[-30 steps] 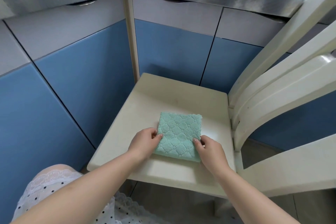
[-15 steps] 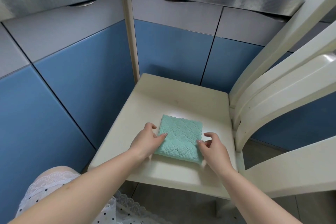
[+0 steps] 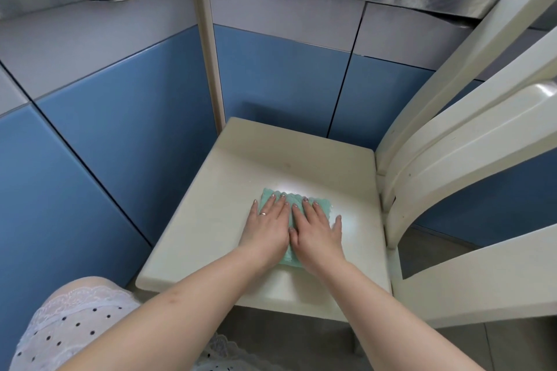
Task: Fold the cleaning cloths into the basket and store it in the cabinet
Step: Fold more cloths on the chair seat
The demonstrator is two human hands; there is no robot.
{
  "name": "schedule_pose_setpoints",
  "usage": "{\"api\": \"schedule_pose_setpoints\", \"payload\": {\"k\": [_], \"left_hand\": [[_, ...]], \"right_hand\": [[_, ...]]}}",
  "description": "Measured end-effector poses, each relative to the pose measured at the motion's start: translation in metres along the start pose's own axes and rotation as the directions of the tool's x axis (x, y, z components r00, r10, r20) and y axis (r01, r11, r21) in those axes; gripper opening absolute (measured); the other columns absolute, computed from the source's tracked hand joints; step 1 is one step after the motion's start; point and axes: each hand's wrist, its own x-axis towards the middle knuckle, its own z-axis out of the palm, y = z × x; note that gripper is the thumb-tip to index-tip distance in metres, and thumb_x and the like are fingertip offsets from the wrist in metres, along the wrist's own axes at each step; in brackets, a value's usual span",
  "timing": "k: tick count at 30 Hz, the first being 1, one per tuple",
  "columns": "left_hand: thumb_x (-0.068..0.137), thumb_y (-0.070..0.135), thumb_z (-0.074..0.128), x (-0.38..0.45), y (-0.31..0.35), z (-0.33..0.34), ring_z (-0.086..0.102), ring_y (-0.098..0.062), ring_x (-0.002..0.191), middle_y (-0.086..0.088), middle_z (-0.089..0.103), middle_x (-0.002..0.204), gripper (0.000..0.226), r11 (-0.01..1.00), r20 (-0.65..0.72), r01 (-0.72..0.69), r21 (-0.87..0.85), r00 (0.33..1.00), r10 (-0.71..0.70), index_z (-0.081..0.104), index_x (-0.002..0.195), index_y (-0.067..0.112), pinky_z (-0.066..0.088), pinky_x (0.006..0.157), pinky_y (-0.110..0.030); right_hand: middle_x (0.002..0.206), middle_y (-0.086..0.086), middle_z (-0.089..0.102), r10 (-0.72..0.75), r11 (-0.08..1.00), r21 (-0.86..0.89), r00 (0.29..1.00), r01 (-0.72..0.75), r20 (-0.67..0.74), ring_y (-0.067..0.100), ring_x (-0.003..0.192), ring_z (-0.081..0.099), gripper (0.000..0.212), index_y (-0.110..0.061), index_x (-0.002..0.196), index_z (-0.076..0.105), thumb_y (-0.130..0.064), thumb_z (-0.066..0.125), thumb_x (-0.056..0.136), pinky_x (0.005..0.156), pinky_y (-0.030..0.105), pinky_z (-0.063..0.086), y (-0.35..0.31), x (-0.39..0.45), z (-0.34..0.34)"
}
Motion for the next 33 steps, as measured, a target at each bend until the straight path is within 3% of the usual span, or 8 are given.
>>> {"api": "schedule_pose_setpoints", "payload": {"k": [8,15,18,20,22,25,28,33], "left_hand": [[0.1,0.039,0.017,-0.006,-0.009,0.012,-0.008,-0.014,0.146,0.0,-0.01,0.159,0.06,0.982,0.02,0.16,-0.098,0.987,-0.158,-0.001,0.151,0.014,-0.003,0.117,-0.044],[0.101,0.04,0.016,-0.004,-0.013,0.011,-0.007,-0.014,0.146,-0.001,-0.012,0.159,0.06,0.98,0.045,0.175,-0.09,0.984,-0.172,-0.003,0.151,0.013,-0.003,0.117,-0.044],[0.101,0.037,0.02,-0.002,-0.012,0.003,-0.003,-0.019,0.147,-0.004,-0.008,0.159,0.059,0.976,0.083,0.175,-0.128,0.983,-0.165,0.0,0.151,0.011,0.002,0.118,-0.042],[0.101,0.033,0.027,-0.004,-0.013,-0.005,0.008,-0.023,0.146,-0.007,0.002,0.159,0.056,0.949,0.057,0.193,-0.249,0.981,-0.184,0.009,0.15,0.012,0.011,0.117,-0.039],[0.1,0.029,0.033,-0.008,-0.016,-0.014,0.023,-0.027,0.141,-0.008,0.019,0.157,0.053,0.892,0.009,0.236,-0.385,0.968,-0.252,0.019,0.149,0.014,0.022,0.112,-0.038],[0.098,0.029,0.039,-0.013,-0.029,-0.024,0.039,-0.029,0.131,-0.005,0.043,0.143,0.049,0.794,0.082,0.349,-0.497,0.93,-0.358,0.028,0.144,0.017,0.032,0.104,-0.042],[0.097,0.028,0.041,-0.018,-0.037,-0.023,0.045,-0.026,0.126,-0.001,0.051,0.135,0.051,0.745,0.184,0.38,-0.549,0.924,-0.336,0.028,0.145,0.017,0.035,0.104,-0.041],[0.097,0.022,0.044,-0.022,-0.036,-0.022,0.05,-0.026,0.121,-0.005,0.055,0.129,0.045,0.705,0.169,0.351,-0.617,0.933,-0.317,0.037,0.14,0.015,0.04,0.101,-0.038]], "right_hand": [[0.159,-0.004,-0.007,0.058,0.998,-0.014,0.998,-0.058,0.0,0.014,0.146,-0.01,0.061,-0.033,0.15,0.005,-0.056,0.019,0.095,0.115,0.053,-0.003,0.022,-0.006,0.007],[0.159,-0.002,-0.012,0.086,0.996,-0.033,0.994,-0.084,0.07,0.018,0.146,-0.011,0.064,-0.031,0.151,0.0,-0.058,0.017,0.095,0.115,0.055,-0.002,0.025,-0.003,0.004],[0.159,0.001,-0.007,0.094,0.996,0.0,0.987,-0.094,0.129,0.02,0.147,-0.004,0.066,-0.029,0.151,0.006,-0.057,0.027,0.094,0.115,0.054,0.004,0.023,0.001,-0.008],[0.159,0.006,0.004,0.111,0.984,0.135,0.992,-0.117,0.052,0.022,0.145,0.01,0.066,-0.025,0.149,0.017,-0.051,0.039,0.093,0.115,0.046,0.016,0.024,-0.001,-0.016],[0.155,0.008,0.021,0.181,0.915,0.372,0.983,-0.155,-0.035,0.022,0.141,0.025,0.063,-0.02,0.147,0.026,-0.042,0.049,0.093,0.11,0.036,0.026,0.028,-0.01,-0.021],[0.134,0.006,0.049,0.277,0.747,0.626,0.961,-0.223,0.012,0.018,0.115,0.051,0.056,-0.015,0.143,0.036,-0.033,0.054,0.093,0.091,0.026,0.038,0.035,-0.021,-0.026],[0.127,0.004,0.056,0.327,0.63,0.714,0.938,-0.305,0.113,0.015,0.099,0.052,0.053,-0.015,0.14,0.04,-0.031,0.055,0.092,0.084,0.025,0.037,0.038,-0.027,-0.027],[0.121,0.005,0.06,0.363,0.469,0.797,0.906,-0.381,0.22,0.021,0.104,0.059,0.051,-0.012,0.137,0.045,-0.026,0.06,0.09,0.082,0.026,0.04,0.038,-0.021,-0.027]]}}
